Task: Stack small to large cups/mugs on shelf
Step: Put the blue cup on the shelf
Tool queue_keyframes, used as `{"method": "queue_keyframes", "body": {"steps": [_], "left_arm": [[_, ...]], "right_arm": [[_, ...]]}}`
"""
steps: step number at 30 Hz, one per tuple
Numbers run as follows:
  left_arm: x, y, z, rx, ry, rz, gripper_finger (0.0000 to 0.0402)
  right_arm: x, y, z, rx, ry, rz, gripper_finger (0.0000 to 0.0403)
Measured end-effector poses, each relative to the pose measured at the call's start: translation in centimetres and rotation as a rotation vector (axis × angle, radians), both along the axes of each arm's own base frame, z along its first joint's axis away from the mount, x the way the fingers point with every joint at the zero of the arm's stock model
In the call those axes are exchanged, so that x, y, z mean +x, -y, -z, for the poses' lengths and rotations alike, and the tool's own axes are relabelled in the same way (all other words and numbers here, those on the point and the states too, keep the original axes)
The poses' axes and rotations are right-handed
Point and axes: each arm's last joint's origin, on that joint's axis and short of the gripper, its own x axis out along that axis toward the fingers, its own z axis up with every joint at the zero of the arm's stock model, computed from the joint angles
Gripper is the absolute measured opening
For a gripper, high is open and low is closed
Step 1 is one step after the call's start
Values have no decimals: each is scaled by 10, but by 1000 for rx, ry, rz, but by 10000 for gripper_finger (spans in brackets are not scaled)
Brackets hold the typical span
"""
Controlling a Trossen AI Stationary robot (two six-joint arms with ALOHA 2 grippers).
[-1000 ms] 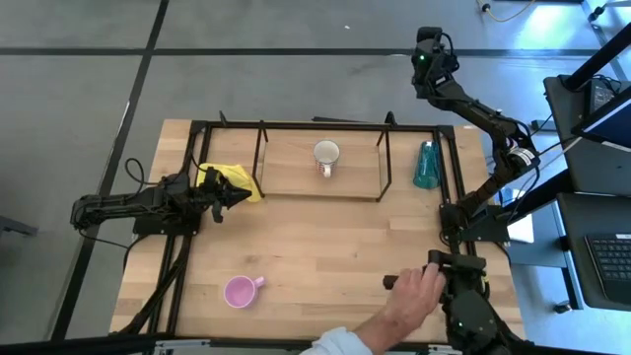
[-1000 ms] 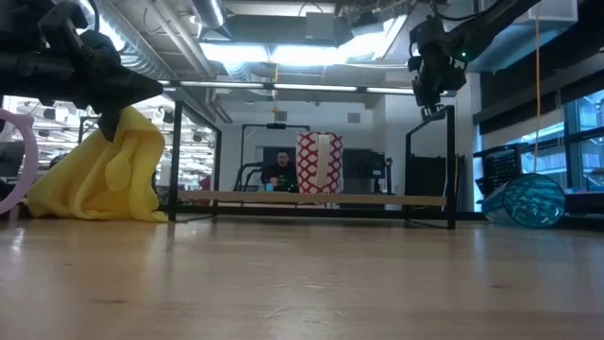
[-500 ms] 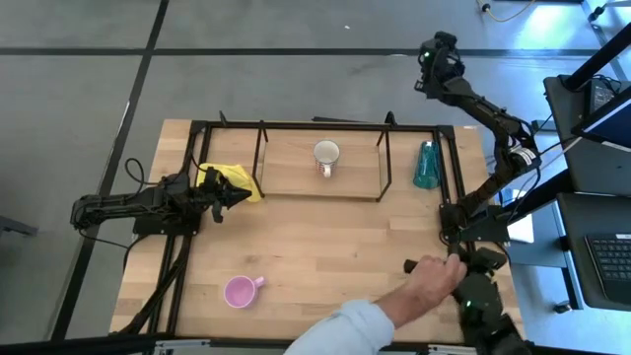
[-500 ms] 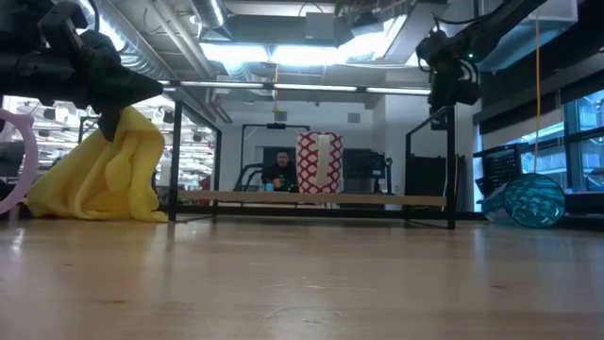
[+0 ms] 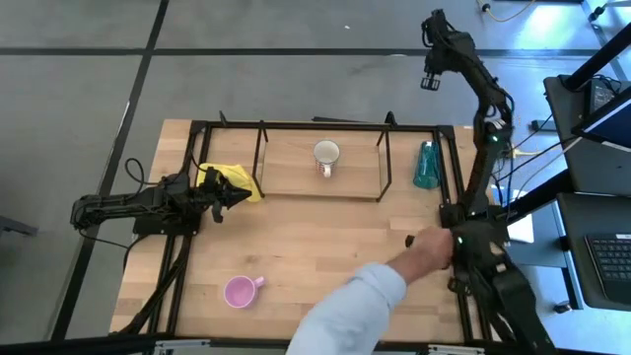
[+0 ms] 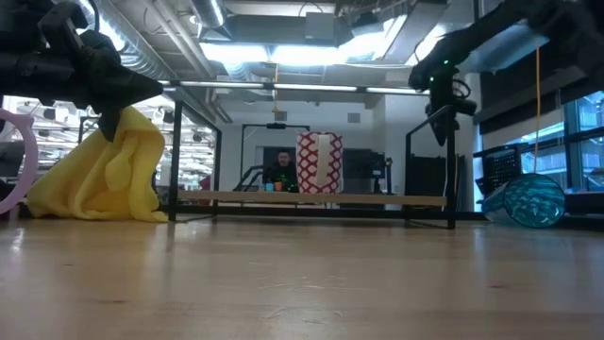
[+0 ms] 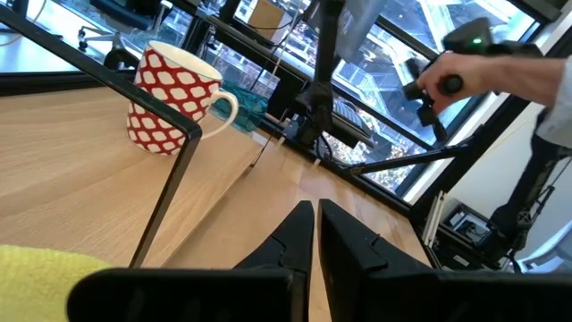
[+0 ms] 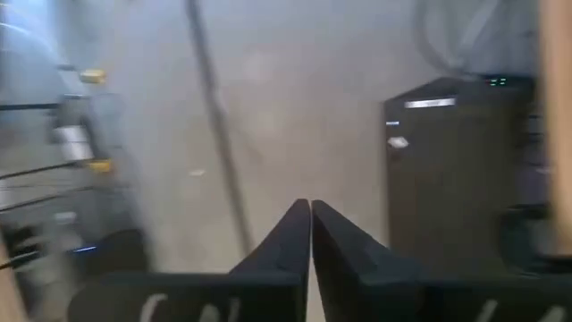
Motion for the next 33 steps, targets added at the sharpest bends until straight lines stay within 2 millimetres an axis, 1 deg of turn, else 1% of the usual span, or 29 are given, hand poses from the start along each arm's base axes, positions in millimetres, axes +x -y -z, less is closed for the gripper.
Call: {"method": "queue_keyframes", "body": {"steps": [3, 5, 7, 10, 12, 16, 25, 29, 33], "left_arm": [[0, 0, 0, 0, 0, 0, 14], [0, 0, 0, 0, 0, 0, 14], [0, 0, 0, 0, 0, 0, 14], [0, 0, 0, 0, 0, 0, 14], [0, 0, 0, 0, 0, 0, 14], [0, 0, 0, 0, 0, 0, 14], [0, 0, 0, 0, 0, 0, 14], [0, 0, 0, 0, 0, 0, 14], [0, 0, 0, 0, 0, 0, 14]], "right_arm": [[1, 9, 11, 145, -6, -11, 7], [-1, 9, 19, 267, -16, -13, 6], [-2, 6, 23, 359, -17, -10, 8], [-5, -5, 22, 459, -9, 41, 11], [-4, -5, 24, 461, 19, 40, 8], [0, -7, 36, 514, 17, 32, 4], [15, -29, 95, 762, -54, -13, 2], [16, -36, 110, 823, -82, -25, 2], [12, -41, 119, 854, -162, -51, 1]]}}
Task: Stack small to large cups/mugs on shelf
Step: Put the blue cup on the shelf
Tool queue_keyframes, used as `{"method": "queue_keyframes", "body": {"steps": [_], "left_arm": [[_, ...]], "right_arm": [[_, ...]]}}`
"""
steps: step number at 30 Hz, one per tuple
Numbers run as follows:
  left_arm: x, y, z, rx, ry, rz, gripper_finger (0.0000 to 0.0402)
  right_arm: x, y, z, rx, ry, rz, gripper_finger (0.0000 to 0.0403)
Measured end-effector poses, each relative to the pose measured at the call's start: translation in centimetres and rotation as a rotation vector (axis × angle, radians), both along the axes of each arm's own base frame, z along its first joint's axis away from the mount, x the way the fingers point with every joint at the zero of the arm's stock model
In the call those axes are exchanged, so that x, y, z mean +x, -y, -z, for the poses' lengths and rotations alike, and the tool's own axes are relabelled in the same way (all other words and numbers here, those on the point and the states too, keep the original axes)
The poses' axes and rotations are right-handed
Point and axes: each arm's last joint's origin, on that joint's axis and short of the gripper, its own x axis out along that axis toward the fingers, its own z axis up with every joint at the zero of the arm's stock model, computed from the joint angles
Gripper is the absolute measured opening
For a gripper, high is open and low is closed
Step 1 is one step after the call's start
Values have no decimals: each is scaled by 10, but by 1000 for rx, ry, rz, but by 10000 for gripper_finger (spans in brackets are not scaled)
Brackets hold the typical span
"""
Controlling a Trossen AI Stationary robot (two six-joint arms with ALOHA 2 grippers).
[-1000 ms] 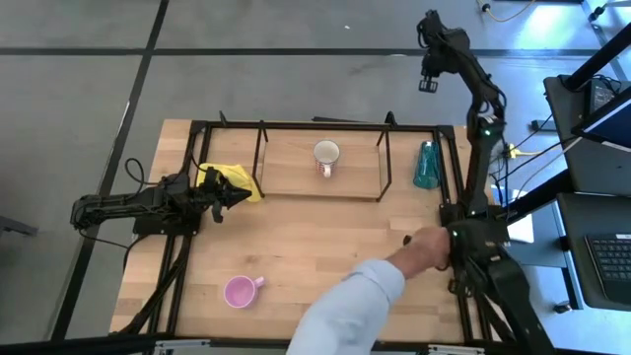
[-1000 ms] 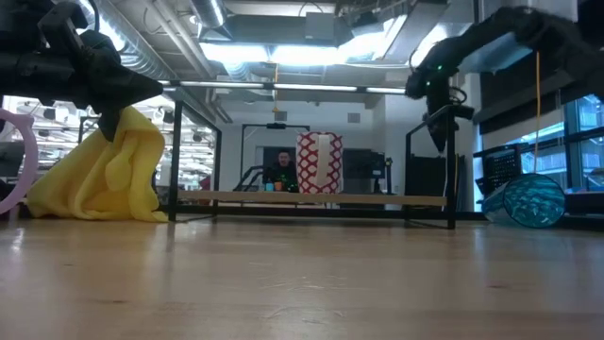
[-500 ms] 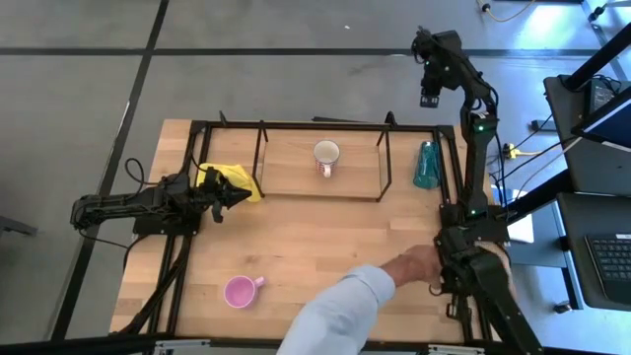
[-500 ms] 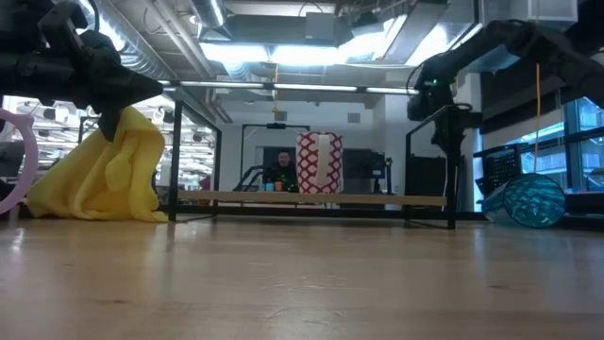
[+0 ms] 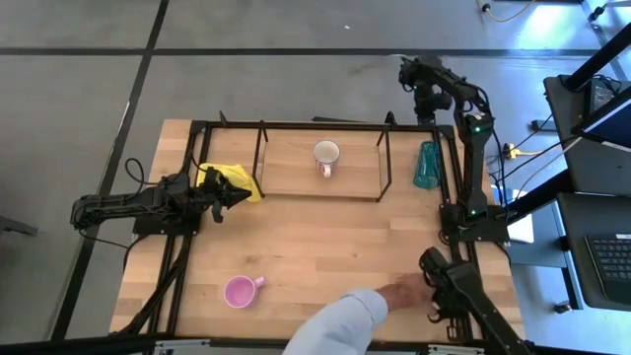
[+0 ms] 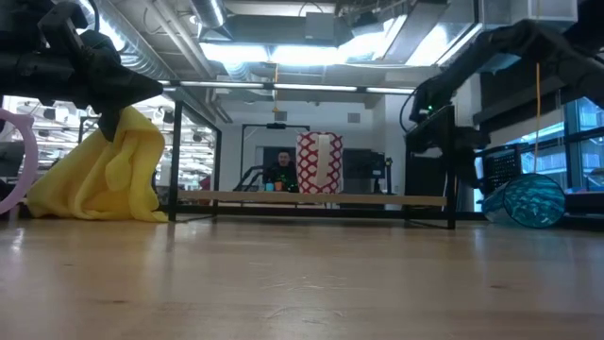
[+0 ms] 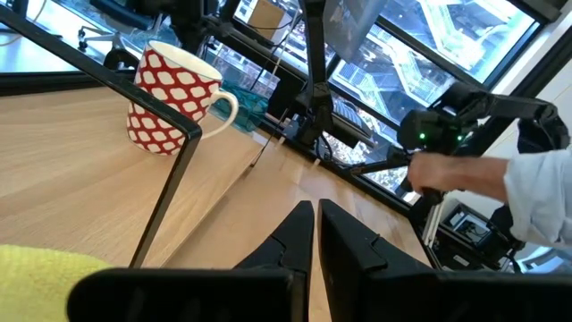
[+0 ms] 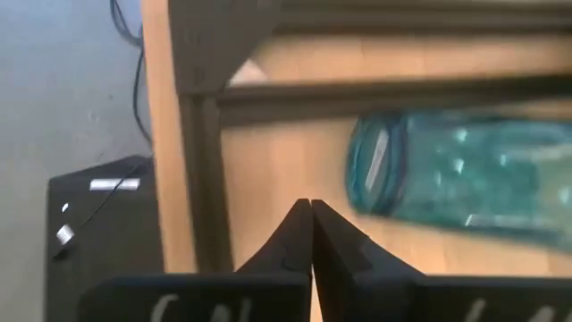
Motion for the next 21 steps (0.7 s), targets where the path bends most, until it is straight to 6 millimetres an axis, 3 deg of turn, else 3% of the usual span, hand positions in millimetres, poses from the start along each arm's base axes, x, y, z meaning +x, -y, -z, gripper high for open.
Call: {"method": "queue_keyframes", "body": {"steps": [5, 14, 21], "left_arm": [[0, 0, 0, 0, 0, 0, 14], [0, 0, 0, 0, 0, -1, 14], [0, 0, 0, 0, 0, 0, 14]], "right_arm": [[-5, -15, 3, 21, -52, -14, 1], [-5, -40, 8, -251, -58, -57, 0], [-6, -64, 28, -82, 19, -15, 0]]}}
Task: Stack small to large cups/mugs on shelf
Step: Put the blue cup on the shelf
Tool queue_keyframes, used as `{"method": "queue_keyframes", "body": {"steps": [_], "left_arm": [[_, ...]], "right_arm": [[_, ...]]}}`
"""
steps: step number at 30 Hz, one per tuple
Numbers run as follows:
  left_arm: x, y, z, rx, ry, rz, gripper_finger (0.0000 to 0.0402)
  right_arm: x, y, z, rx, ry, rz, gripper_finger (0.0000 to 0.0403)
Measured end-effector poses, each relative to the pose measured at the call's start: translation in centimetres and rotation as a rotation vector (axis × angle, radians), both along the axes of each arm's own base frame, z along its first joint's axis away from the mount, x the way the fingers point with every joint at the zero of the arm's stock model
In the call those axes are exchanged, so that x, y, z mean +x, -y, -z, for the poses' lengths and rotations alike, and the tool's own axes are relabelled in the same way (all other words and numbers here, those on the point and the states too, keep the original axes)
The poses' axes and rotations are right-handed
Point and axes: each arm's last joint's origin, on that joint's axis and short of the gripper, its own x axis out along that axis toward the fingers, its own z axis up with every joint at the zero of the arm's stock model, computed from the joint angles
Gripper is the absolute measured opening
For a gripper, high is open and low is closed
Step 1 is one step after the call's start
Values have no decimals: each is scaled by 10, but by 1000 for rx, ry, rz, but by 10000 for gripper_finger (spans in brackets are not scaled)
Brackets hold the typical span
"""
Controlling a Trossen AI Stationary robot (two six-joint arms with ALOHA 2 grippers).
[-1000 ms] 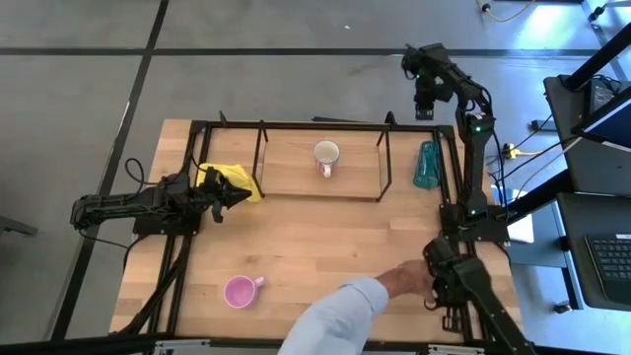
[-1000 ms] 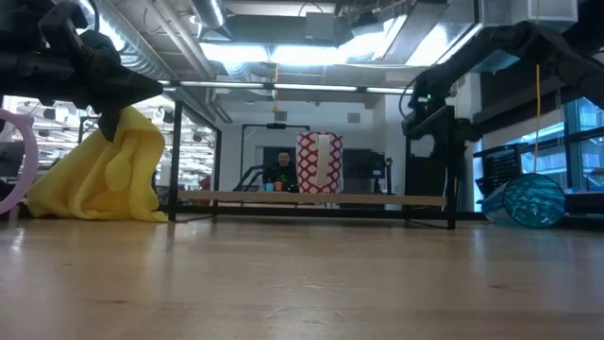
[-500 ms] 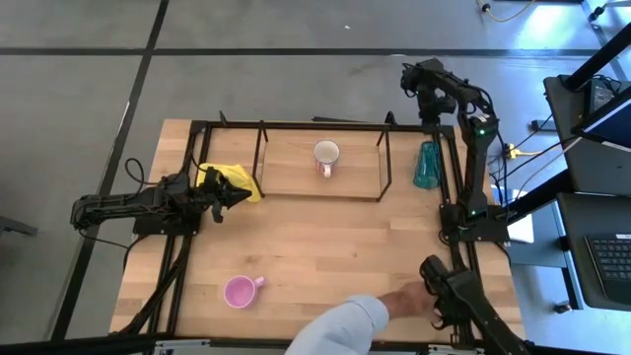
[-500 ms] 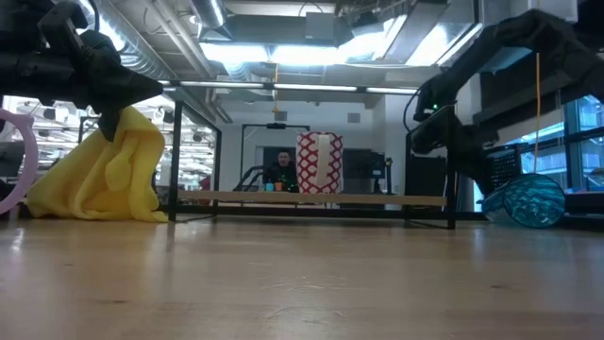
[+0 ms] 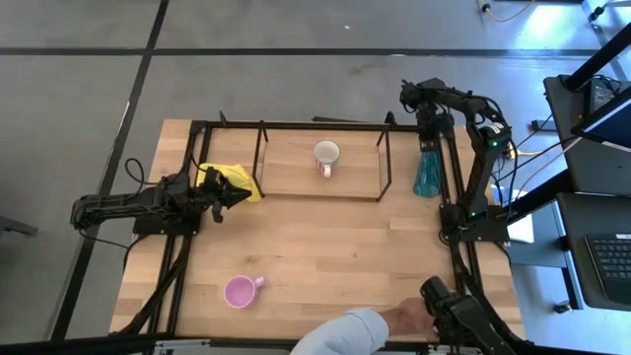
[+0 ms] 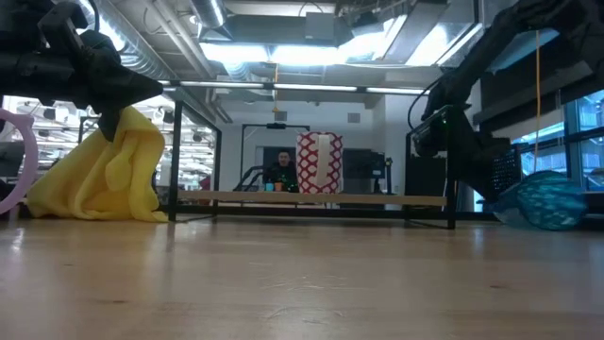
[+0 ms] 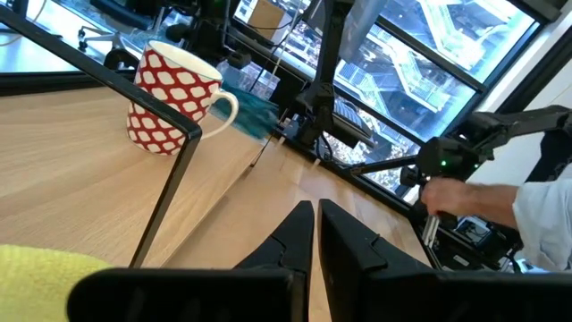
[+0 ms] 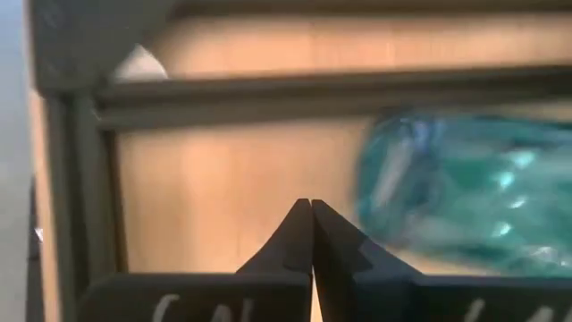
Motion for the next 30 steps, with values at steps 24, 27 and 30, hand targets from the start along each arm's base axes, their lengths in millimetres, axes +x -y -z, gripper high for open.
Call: {"method": "queue_keyframes", "body": {"steps": [24, 27, 30], "left_arm": [[0, 0, 0, 0, 0, 0, 14], [0, 0, 0, 0, 0, 0, 14], [0, 0, 0, 0, 0, 0, 14]], "right_arm": [[15, -40, 19, 191, -71, -87, 0], [16, -48, 22, 252, -45, -75, 0], [19, -58, 26, 337, 18, -18, 0]]}}
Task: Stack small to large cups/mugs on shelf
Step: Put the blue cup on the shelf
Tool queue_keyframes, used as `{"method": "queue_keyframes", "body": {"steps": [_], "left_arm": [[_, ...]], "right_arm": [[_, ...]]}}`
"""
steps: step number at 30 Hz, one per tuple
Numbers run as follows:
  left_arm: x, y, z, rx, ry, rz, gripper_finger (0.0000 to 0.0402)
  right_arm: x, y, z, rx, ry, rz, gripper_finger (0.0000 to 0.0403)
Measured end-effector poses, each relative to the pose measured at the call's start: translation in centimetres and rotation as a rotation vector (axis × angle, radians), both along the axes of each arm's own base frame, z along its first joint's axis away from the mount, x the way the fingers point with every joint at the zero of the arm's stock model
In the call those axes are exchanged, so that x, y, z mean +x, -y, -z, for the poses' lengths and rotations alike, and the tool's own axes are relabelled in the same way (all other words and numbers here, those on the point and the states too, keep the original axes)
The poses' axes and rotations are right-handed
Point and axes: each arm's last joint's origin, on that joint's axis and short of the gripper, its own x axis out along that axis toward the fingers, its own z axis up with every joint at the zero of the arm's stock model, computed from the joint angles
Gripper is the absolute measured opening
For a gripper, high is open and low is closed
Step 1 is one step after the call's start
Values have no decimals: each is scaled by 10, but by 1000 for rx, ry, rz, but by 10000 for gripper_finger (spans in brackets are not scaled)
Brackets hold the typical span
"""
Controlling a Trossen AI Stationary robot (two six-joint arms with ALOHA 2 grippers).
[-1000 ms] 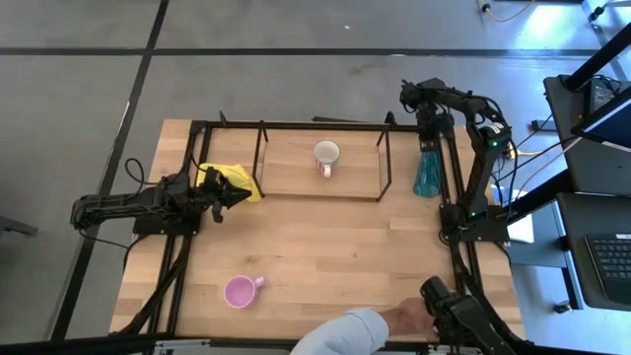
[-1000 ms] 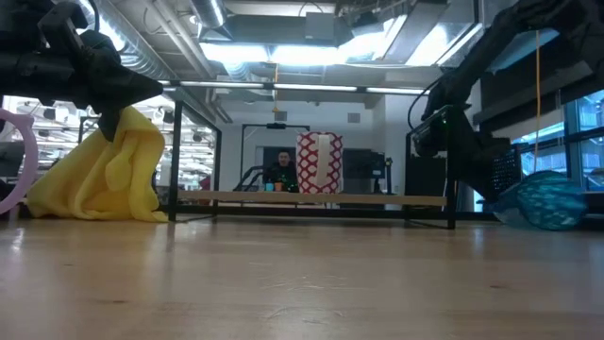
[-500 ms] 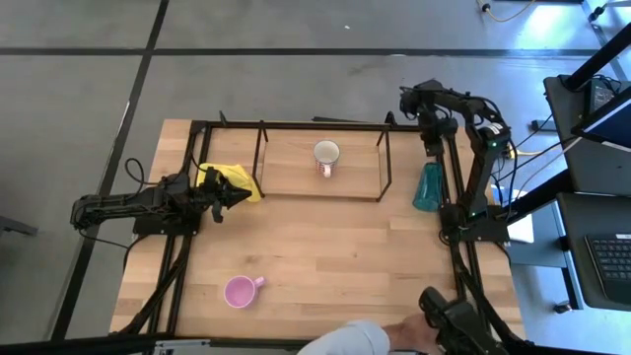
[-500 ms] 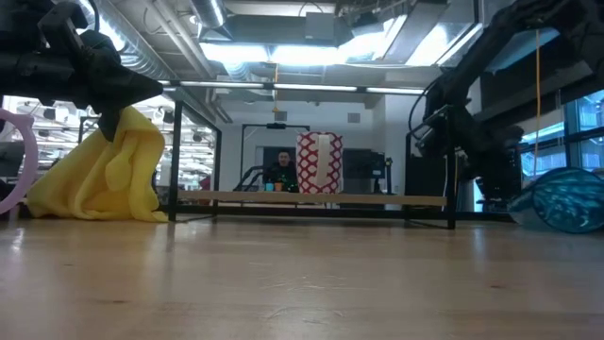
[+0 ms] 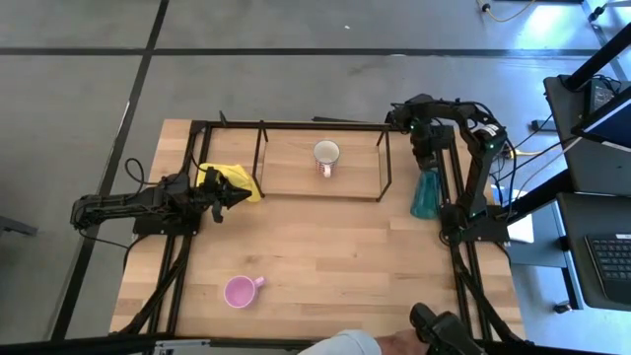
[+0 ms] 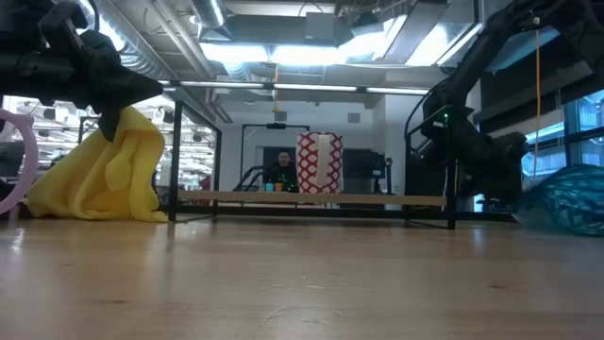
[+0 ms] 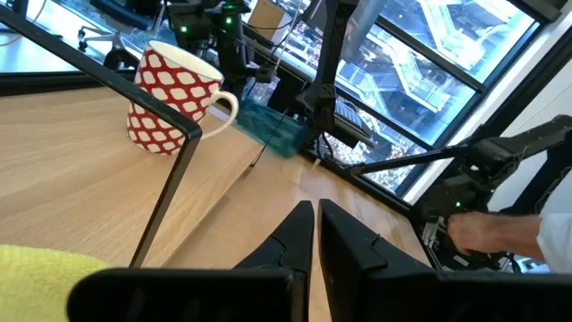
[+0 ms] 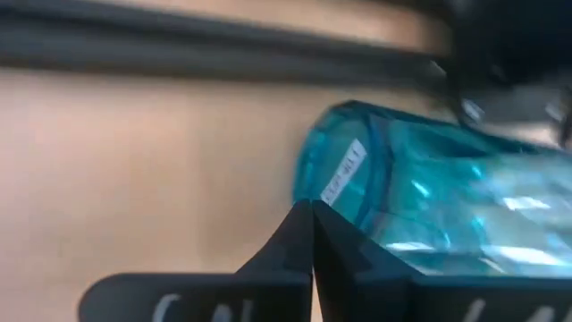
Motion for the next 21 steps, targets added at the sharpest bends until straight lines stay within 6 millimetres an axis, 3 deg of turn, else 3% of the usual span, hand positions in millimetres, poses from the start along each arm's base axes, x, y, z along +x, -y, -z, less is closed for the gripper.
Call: {"method": "queue_keyframes", "body": {"steps": [7, 14, 21], "left_arm": [[0, 0, 0, 0, 0, 0, 14], [0, 0, 0, 0, 0, 0, 14], [0, 0, 0, 0, 0, 0, 14]], "right_arm": [[8, -8, 3, 40, 50, 43, 0], [4, -6, -1, -34, -36, -20, 0], [-7, -13, -11, -48, 2, 51, 0]]}}
